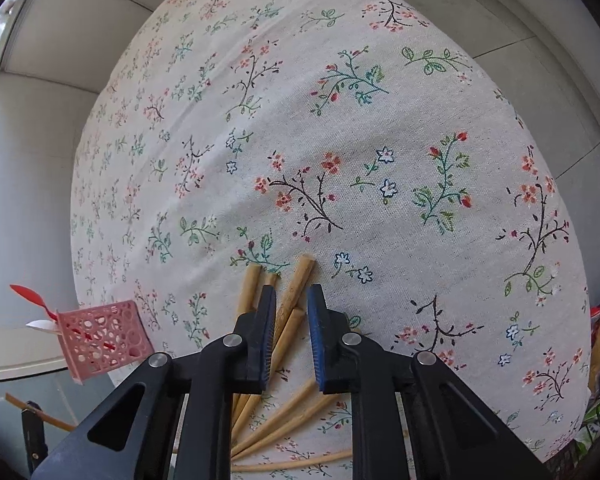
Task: Organize utensils
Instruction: 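Grasp a chopstick with the right tool while the left tool lifts its chopstick, then lower the chopstick upright into the pink holder and open the left tool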
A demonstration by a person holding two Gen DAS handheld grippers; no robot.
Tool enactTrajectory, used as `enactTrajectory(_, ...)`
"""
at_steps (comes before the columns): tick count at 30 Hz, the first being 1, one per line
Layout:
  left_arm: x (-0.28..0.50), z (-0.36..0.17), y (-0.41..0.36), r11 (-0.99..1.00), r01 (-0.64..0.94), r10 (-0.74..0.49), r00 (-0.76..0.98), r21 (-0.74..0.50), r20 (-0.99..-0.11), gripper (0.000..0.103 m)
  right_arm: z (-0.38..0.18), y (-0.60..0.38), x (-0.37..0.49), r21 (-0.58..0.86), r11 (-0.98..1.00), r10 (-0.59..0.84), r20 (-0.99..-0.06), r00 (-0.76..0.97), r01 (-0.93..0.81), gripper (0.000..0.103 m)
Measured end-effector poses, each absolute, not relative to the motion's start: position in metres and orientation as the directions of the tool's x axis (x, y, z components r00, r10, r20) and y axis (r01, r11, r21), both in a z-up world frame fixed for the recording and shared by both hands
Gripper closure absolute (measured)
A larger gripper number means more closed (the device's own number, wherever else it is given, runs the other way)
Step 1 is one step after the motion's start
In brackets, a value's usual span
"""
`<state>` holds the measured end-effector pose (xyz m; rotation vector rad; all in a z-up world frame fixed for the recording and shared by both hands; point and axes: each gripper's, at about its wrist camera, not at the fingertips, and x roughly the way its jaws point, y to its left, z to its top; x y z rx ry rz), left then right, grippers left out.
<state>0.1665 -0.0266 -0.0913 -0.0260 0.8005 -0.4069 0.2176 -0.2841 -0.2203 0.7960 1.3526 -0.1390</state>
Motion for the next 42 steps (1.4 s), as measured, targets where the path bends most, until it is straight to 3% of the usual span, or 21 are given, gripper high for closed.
enactTrajectory(11, 0.164, -0.092, -0.019, 0.932, 0.325, -0.343, 0.638, -0.162, -0.69, 0.095, -0.221, -0.259, 0.234, 0.239, 0.811, 0.15, -0.967, 0.204, 0.533, 0.084)
enactTrajectory(14, 0.164, -0.092, -0.017, 0.934, 0.32, -0.337, 0.643, -0.158, -0.688, 0.095, -0.22, -0.258, 0.237, 0.219, 0.809, 0.124, -0.971, 0.206, 0.546, 0.089)
enactTrajectory(26, 0.16, -0.082, 0.003, 0.939, 0.292, -0.337, 0.68, -0.182, -0.652, 0.095, -0.211, -0.278, 0.223, 0.469, 0.687, 0.303, -0.879, 0.368, 0.554, 0.094)
enactTrajectory(35, 0.143, -0.047, 0.033, 0.944, 0.25, -0.328, 0.775, -0.215, -0.539, 0.095, -0.135, -0.259, 0.186, 0.556, 0.733, 0.314, -0.788, 0.529, 0.393, 0.095)
enactTrajectory(42, 0.118, -0.011, 0.058, 0.936, 0.219, -0.31, 0.883, -0.275, -0.352, 0.096, -0.068, -0.247, 0.146, 0.528, 0.812, 0.25, -0.7, 0.669, 0.249, 0.095)
